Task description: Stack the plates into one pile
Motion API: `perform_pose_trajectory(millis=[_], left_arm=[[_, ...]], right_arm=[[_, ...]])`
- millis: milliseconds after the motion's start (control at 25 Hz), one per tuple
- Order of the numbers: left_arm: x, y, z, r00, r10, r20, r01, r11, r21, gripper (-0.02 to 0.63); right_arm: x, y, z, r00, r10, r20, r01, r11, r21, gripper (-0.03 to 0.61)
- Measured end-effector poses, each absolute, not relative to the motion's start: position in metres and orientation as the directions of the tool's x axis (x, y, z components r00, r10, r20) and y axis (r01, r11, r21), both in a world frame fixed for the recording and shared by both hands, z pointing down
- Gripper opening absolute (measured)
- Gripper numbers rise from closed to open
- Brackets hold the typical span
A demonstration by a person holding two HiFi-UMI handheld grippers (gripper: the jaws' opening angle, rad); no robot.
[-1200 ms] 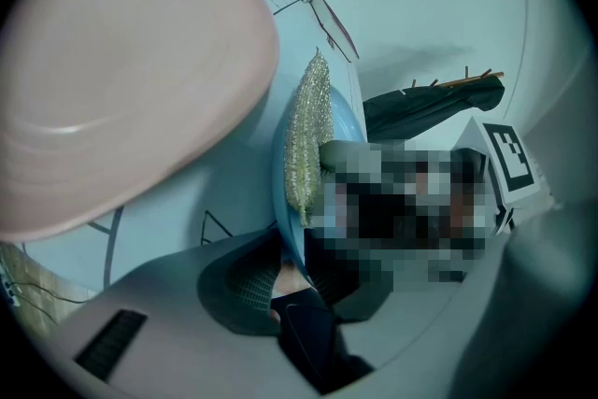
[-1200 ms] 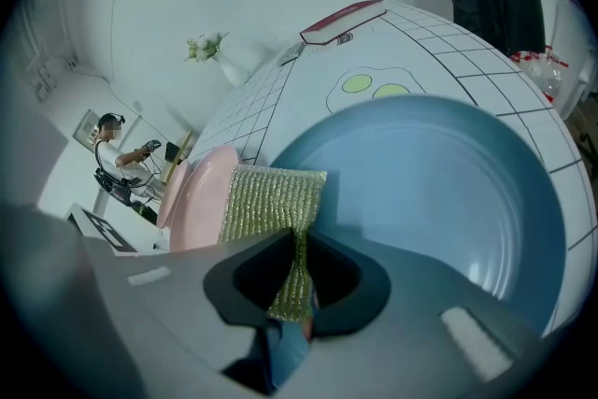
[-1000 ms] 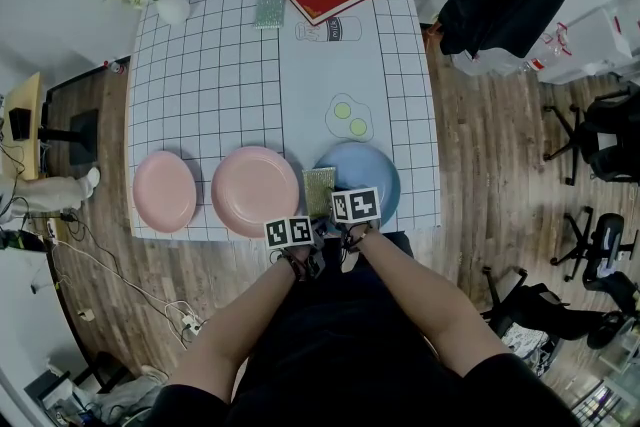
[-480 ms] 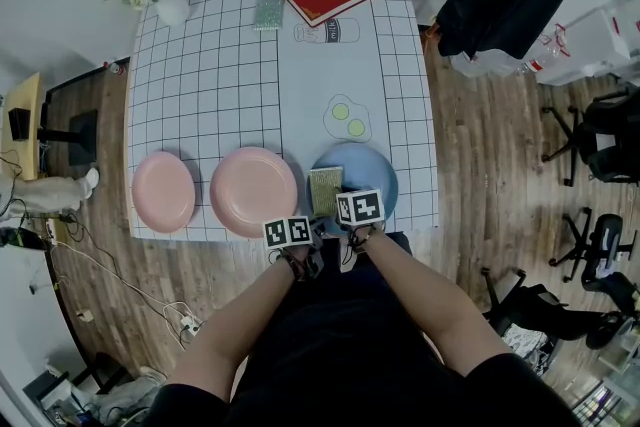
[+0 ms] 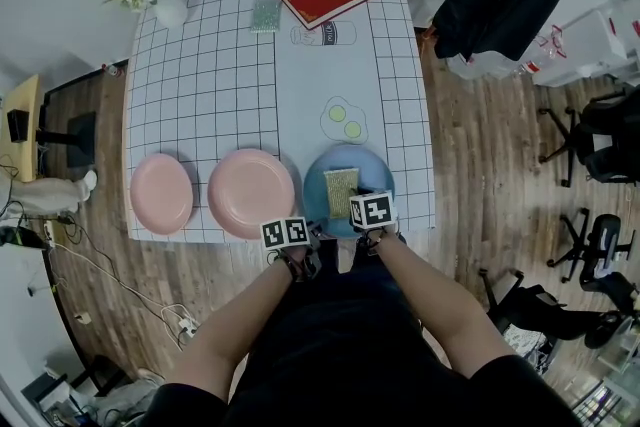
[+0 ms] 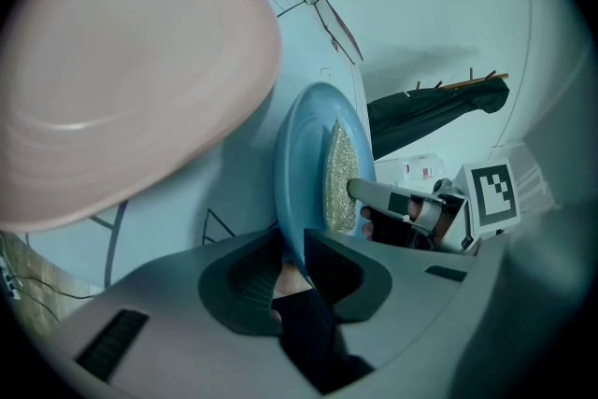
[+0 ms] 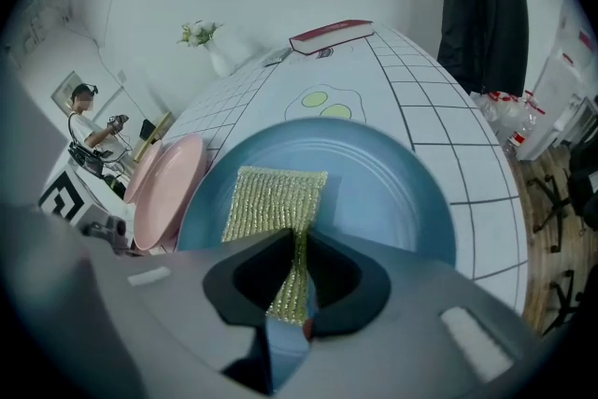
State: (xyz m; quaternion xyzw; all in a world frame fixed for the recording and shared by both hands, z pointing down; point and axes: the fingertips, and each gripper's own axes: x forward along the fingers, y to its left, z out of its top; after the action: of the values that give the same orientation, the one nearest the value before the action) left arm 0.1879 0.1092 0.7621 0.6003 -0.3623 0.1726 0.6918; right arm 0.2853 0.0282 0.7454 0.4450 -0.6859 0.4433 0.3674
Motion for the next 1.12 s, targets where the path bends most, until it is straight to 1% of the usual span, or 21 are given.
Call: perform_pose_trajectory(millis=[280, 520, 760, 960, 1120], left_arm=[[0.187, 0.109, 0.762, 0.675, -0.201, 0.71, -0.674, 0.224, 0.704, 0.063], [0.187, 0.109, 0.763, 0.669, -0.205, 0.714, -0.678, 0.226, 0.7, 0.063], [0.187, 0.109, 0.763, 0.671, -0.214, 0.71, -0.671, 0.232, 0.704, 0.063], [0.188, 0.108, 0.763, 0.674, -0.217, 0.706, -0.667, 0.233, 0.708, 0.063], [0.187, 0.108, 0.763, 0.675, -0.222, 0.704, -0.664, 0.234, 0.71, 0.063]], right_arm=[[0.321, 0.034, 0.745, -0.26, -0.291, 0.921, -0.961, 0.175, -0.216, 0.058], [0.346, 0.035, 0.742, -0.176, -0.306, 0.936, -0.977, 0.172, -0.127, 0.058], [0.363, 0.032, 0.737, -0.137, -0.332, 0.933, -0.984, 0.157, -0.088, 0.058], [0.369, 0.024, 0.734, -0.121, -0.385, 0.915, -0.979, 0.2, -0.045, 0.058], [0.379, 0.028, 0.727, -0.092, -0.375, 0.923, -0.983, 0.181, -0.024, 0.057]])
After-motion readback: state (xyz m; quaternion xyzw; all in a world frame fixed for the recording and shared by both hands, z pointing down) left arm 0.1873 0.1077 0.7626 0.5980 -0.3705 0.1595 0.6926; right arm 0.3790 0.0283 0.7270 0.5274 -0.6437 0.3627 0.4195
